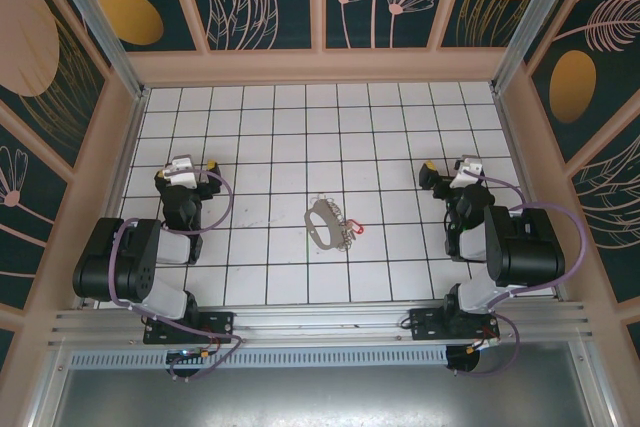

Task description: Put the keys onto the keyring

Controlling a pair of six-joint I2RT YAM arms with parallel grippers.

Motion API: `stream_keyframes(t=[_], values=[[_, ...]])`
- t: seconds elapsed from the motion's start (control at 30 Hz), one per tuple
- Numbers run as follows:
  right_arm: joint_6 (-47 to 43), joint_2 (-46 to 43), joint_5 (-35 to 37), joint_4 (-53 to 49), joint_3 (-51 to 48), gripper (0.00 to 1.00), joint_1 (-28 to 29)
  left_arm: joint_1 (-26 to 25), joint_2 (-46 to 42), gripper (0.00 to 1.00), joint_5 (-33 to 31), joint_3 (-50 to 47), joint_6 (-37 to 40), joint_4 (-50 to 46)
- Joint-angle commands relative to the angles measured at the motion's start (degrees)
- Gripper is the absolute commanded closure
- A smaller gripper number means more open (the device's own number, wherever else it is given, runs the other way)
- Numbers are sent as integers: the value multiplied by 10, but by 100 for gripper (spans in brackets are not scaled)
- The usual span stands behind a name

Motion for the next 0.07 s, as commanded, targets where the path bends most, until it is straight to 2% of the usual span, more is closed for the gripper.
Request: stream_keyframes(t=[0.0, 0.03], values=[[-9, 1, 10, 8, 8, 1, 6, 4, 1, 1, 8, 1, -10, 28], [-10, 1, 10, 8, 7, 1, 6, 4, 1, 1, 8, 2, -9, 28]])
